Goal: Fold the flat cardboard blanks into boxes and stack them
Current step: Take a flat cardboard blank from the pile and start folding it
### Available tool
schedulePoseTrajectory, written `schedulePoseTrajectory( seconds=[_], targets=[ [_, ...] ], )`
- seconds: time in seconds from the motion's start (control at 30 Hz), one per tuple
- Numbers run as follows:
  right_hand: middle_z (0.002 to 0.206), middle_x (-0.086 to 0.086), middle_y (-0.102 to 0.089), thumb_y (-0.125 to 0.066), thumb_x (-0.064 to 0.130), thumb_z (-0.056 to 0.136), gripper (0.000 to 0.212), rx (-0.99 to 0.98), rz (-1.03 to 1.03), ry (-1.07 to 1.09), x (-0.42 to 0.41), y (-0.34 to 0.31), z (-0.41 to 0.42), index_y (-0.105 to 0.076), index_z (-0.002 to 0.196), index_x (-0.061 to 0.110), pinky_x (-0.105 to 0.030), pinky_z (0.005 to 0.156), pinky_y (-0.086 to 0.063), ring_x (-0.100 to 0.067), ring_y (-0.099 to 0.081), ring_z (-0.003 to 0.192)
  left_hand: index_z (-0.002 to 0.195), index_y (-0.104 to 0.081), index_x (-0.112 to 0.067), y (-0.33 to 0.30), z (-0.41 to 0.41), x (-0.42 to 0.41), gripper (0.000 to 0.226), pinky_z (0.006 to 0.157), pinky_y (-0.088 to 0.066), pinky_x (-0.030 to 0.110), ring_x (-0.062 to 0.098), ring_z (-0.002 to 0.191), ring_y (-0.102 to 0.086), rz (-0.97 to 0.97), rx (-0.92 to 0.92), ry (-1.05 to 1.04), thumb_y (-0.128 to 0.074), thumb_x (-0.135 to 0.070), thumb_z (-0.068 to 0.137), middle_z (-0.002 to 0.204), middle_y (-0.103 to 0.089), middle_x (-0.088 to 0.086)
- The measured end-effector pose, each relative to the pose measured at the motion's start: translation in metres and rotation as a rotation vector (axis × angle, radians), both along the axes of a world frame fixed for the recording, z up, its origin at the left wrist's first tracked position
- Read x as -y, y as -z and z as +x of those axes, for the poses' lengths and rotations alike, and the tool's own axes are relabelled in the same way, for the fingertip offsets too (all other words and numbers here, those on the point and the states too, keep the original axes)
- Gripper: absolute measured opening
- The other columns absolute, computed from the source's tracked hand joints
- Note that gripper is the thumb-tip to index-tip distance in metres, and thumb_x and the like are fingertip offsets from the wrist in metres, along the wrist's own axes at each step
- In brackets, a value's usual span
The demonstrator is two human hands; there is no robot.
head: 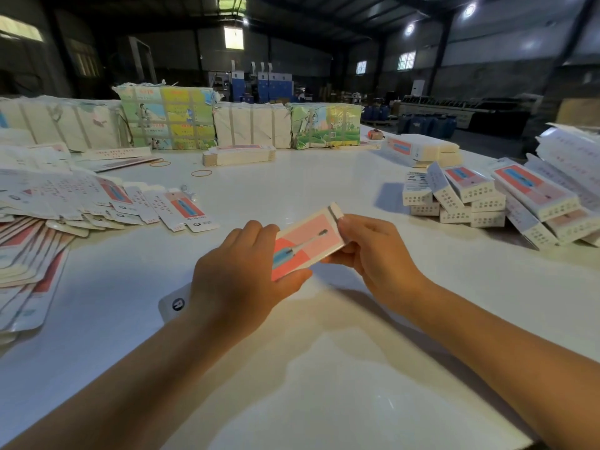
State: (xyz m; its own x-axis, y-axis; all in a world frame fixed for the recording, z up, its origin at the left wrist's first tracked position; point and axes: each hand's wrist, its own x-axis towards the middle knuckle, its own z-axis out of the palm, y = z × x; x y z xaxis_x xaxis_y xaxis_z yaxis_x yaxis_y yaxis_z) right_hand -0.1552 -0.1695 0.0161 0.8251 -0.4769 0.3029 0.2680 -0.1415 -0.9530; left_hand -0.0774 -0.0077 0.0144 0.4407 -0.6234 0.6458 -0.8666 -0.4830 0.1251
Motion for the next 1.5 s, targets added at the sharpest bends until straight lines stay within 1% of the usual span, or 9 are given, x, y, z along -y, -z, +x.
schedulePoseTrajectory(
  seconds=[0.57,0.77,0.9,1.07,1.13,1.2,1.3,1.4,1.5],
  targets=[
    [0.084,0.001,-0.074,-0.035,-0.004,0.093,0.046,0.034,-0.187,0.049,0.003,0.002,-0.005,-0.071,0.092,0.025,-0.029,0.072,-0.058,-0.028,-0.068,0.088,0.101,-0.065,0.0,0.005,0.008,-0.001,0.064,0.046,-0.042,0.024,0.027,0.064,-0.064,-0.007,0.115,0.028,-0.051,-0.055,0.072,0.081,-0.066,0.012],
    [0.08,-0.002,-0.07,-0.038,0.015,0.09,0.033,0.028,-0.599,0.147,0.002,0.004,-0.012,-0.069,0.1,0.014,-0.038,0.075,-0.055,-0.022,-0.064,0.075,0.1,-0.065,0.001,0.005,0.008,-0.002,0.062,0.043,-0.045,0.028,0.029,0.061,-0.062,-0.049,0.145,0.039,-0.057,-0.056,0.077,0.079,-0.064,0.013],
    [0.068,0.011,-0.063,-0.044,0.023,0.097,0.018,-0.027,-0.802,0.183,-0.005,0.006,-0.012,-0.059,0.098,0.013,-0.016,0.056,-0.038,-0.004,-0.054,0.059,0.1,-0.065,0.002,0.006,0.005,0.001,0.06,0.044,-0.045,0.027,0.03,0.063,-0.062,-0.034,0.169,0.008,-0.052,-0.052,0.076,0.079,-0.064,0.014],
    [0.082,0.002,-0.065,-0.043,0.018,0.099,0.02,-0.033,-0.638,0.174,-0.014,0.008,-0.01,-0.058,0.112,0.014,-0.024,0.067,-0.047,-0.01,-0.057,0.071,0.099,-0.066,0.001,0.006,-0.002,0.003,0.07,0.043,-0.048,0.032,0.031,0.063,-0.06,-0.053,0.157,-0.029,-0.036,-0.059,0.078,0.078,-0.062,0.014],
    [0.104,-0.003,-0.067,-0.046,0.017,0.099,0.026,-0.046,-0.479,0.139,-0.013,0.006,-0.007,-0.056,0.122,0.014,-0.038,0.083,-0.051,-0.02,-0.061,0.092,0.102,-0.065,-0.001,0.004,0.0,0.003,0.074,0.044,-0.045,0.031,0.031,0.066,-0.06,-0.066,0.123,-0.051,-0.032,-0.063,0.077,0.08,-0.061,0.012],
    [0.123,0.004,-0.062,-0.049,0.02,0.098,0.037,-0.054,-0.351,0.173,-0.013,0.004,-0.006,-0.05,0.134,0.017,-0.034,0.096,-0.047,-0.012,-0.059,0.111,0.107,-0.063,-0.005,0.003,0.001,0.003,0.077,0.048,-0.044,0.031,0.03,0.07,-0.06,-0.077,0.073,-0.08,-0.03,-0.067,0.076,0.084,-0.06,0.01],
    [0.102,0.011,-0.07,-0.051,0.02,0.096,0.022,-0.033,-0.45,0.152,-0.013,0.007,-0.006,-0.063,0.106,0.036,-0.018,0.078,-0.048,-0.006,-0.063,0.088,0.105,-0.062,-0.006,0.002,0.004,0.001,0.072,0.048,-0.044,0.031,0.029,0.07,-0.059,-0.068,0.051,-0.074,-0.033,-0.066,0.075,0.083,-0.059,0.008],
    [0.1,0.016,-0.068,-0.055,0.02,0.094,0.028,-0.042,-0.498,0.071,-0.013,0.011,-0.009,-0.058,0.102,0.047,-0.021,0.072,-0.046,-0.001,-0.06,0.075,0.1,-0.064,-0.003,-0.001,0.007,-0.004,0.064,0.045,-0.038,0.026,0.029,0.063,-0.059,-0.002,0.108,-0.047,-0.042,-0.058,0.076,0.077,-0.06,0.01],
    [0.134,0.011,-0.054,-0.056,0.024,0.092,0.043,-0.074,-0.638,0.057,-0.004,0.011,-0.011,-0.048,0.132,0.032,-0.028,0.095,-0.042,-0.001,-0.054,0.112,0.097,-0.065,-0.003,-0.003,0.012,-0.009,0.07,0.041,-0.042,0.028,0.029,0.058,-0.06,0.056,0.177,-0.015,-0.046,-0.067,0.079,0.072,-0.061,0.01]
  ],
)
